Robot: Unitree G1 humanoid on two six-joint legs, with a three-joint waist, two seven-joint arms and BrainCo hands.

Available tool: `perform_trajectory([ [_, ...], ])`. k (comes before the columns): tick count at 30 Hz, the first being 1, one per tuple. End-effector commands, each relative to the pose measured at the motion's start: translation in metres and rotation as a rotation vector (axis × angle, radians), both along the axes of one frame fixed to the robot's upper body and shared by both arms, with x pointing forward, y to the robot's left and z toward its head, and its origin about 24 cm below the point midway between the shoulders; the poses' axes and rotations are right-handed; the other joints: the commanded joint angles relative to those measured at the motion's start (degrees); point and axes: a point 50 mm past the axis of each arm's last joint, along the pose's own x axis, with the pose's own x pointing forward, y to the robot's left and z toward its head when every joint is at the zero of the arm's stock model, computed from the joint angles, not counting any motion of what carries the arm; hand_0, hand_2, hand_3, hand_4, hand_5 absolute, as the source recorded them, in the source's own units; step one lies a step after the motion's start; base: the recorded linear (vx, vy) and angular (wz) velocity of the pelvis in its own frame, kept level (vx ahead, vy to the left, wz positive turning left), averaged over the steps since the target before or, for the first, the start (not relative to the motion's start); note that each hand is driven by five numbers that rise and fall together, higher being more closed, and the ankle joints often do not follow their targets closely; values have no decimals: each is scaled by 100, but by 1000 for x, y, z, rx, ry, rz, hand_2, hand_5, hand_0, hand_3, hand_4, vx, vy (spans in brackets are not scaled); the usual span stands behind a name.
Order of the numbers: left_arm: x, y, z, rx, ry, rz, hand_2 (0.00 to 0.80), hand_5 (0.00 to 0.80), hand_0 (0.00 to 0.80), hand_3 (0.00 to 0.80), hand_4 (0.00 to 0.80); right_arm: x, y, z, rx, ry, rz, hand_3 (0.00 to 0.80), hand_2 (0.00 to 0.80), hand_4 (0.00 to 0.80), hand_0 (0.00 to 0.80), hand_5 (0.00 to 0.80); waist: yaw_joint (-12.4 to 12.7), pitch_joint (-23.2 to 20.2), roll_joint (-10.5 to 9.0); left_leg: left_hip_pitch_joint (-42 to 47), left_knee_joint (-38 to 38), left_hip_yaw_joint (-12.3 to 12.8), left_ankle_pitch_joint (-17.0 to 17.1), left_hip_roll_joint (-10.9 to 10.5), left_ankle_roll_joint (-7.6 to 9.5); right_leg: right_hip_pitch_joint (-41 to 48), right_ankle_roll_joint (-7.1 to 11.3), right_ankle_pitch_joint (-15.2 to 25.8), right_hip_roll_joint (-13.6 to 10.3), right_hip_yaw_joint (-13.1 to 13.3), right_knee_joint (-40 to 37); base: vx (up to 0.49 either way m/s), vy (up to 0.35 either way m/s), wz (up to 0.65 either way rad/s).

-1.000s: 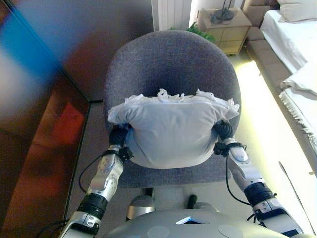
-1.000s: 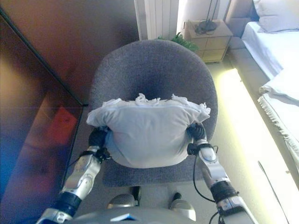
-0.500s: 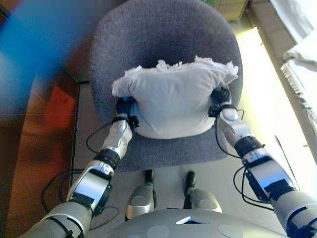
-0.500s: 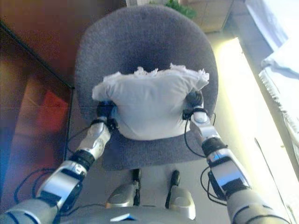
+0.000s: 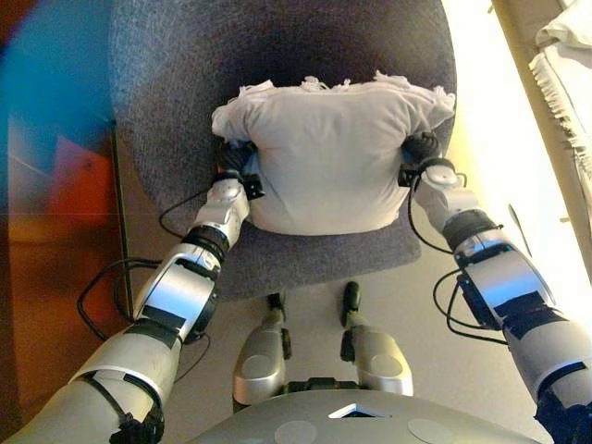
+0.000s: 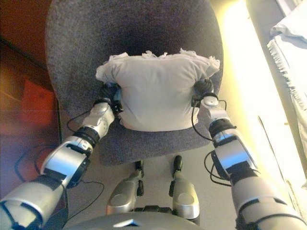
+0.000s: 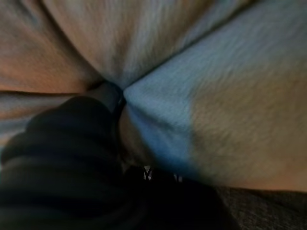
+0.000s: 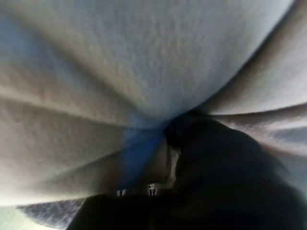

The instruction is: Pick up the cushion and take it to the sofa

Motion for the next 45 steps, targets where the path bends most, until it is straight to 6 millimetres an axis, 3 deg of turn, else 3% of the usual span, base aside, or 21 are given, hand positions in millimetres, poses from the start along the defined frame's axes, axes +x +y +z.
perform_trajectory([
  [1,25,-19,58,2,-112,-45,0,0,0,0,0,23,30,73,-72,-180,69,800,800,800,800,800,-16,93,-205,149,-2,26,-586,17,-225,-66,448,-250,-375,288,10,5,31,2],
  [7,26,-22,66,29,-132,-69,0,0,0,0,0,24,25,86,-140,-202,43,775,775,775,775,775,-3,194,-179,56,-2,33,-560,-34,-227,-162,464,-223,-411,265,10,-7,48,1],
  [8,26,-22,66,29,-134,-68,0,0,0,0,0,25,24,89,-151,-213,40,574,574,574,574,574,-2,218,-182,39,-2,43,-552,-45,-226,-180,469,-213,-416,256,10,-13,47,1],
  [9,26,-22,67,27,-138,-70,0,0,0,0,0,24,23,91,-156,-220,39,251,251,251,251,251,-4,232,-186,29,-2,48,-549,-51,-223,-192,473,-208,-420,248,10,-13,45,1],
  [10,26,-21,67,22,-143,-74,0,0,0,0,0,24,22,92,-158,-231,34,0,0,0,0,0,1,250,-193,14,-2,53,-548,-62,-218,-209,475,-205,-423,234,10,-12,34,1],
  [22,17,-27,71,-19,-242,-239,0,0,0,0,0,16,10,113,-190,-377,2,0,0,0,0,0,163,416,-301,-179,-2,78,-516,-128,-174,-455,529,-143,-469,2,92,-23,-13,2],
  [28,2,-28,47,-80,-222,-366,0,0,0,0,0,9,-7,122,-191,-432,-39,0,0,0,0,0,281,457,-266,-213,-2,51,-542,-181,-138,-478,564,-125,-514,-137,106,-15,1,4],
  [33,-20,-14,42,-170,-331,-320,0,0,0,0,0,-6,-28,128,-198,-543,-76,0,0,0,0,0,403,492,-244,-203,-2,-1,-578,-212,-89,-431,574,-133,-548,-233,88,4,0,6],
  [39,-43,-3,62,-171,-542,-257,0,0,0,0,0,-27,-33,142,-229,-720,-115,0,0,0,0,0,522,466,-300,-147,-2,-101,-638,-245,-46,-323,567,-181,-563,-385,89,10,-34,9],
  [45,-48,5,75,-179,-617,-238,0,0,0,0,0,-34,-36,155,-257,-796,-118,0,0,0,0,0,544,352,-269,-81,-2,-142,-675,-264,-19,-279,565,-240,-578,-449,152,-3,13,5],
])
